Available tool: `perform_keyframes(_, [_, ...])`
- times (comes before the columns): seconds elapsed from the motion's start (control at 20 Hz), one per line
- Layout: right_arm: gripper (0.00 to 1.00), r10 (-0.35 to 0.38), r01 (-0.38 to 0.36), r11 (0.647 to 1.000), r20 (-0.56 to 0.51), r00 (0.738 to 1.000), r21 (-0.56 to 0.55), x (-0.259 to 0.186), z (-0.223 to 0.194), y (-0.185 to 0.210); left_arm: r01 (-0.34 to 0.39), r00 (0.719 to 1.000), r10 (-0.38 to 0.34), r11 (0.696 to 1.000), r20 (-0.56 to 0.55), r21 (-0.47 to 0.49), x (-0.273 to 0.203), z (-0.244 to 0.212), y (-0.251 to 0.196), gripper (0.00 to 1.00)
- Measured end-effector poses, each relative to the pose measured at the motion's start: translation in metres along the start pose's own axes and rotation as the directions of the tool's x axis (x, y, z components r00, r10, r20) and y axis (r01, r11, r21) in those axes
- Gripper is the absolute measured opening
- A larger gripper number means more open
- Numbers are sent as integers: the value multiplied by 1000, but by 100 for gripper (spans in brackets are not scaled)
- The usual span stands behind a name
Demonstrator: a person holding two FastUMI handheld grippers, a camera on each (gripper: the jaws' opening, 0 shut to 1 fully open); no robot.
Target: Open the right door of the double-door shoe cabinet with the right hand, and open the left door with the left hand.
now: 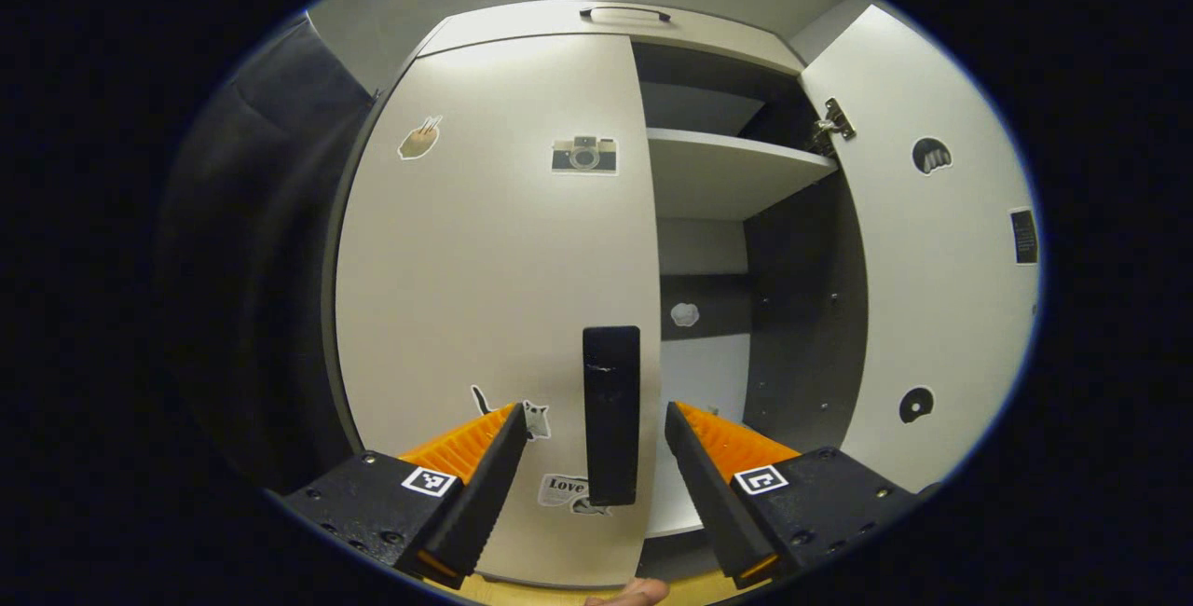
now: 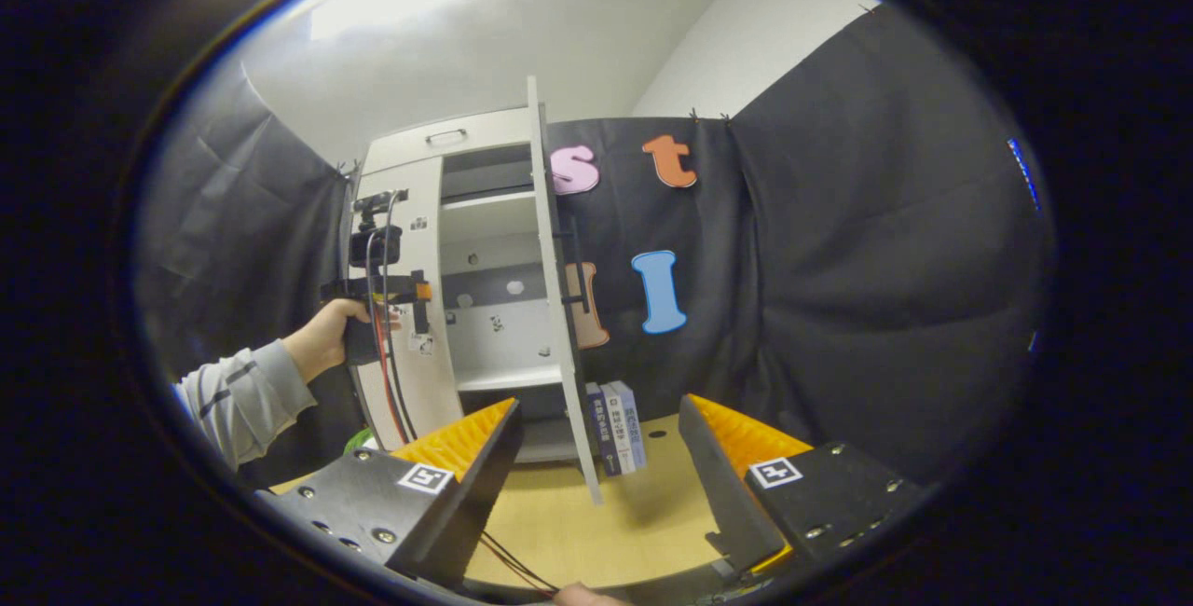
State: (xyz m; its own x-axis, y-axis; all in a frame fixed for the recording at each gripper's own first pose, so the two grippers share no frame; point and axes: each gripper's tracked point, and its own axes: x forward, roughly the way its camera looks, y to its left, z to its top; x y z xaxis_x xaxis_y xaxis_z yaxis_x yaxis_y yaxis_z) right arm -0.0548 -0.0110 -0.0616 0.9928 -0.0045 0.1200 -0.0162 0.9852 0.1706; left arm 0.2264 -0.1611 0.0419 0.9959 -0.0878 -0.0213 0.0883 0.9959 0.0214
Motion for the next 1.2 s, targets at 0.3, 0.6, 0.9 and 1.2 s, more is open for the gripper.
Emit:
perform_keyframes(0.3, [99, -9, 9, 1000, 7, 1000, 3, -4, 3, -6, 0, 998, 1, 1000, -57, 8, 20, -13, -5, 54])
perform_keyframes(0.6, [99, 15, -15, 1000, -11, 1000, -18, -4, -4, 4, 8, 998, -9, 1000, -67, -3, 21, -15, -8, 30])
perform_keyframes(0.9, [99, 25, -26, 999, -18, 1000, -35, 0, -6, 10, -14, 996, 14, 1000, -92, 7, 5, -17, -6, 25])
perform_keyframes(1.2, [99, 21, -21, 1000, -14, 1000, -20, -2, -4, 14, 52, 993, -51, 999, -109, 13, -37, -13, 4, 24])
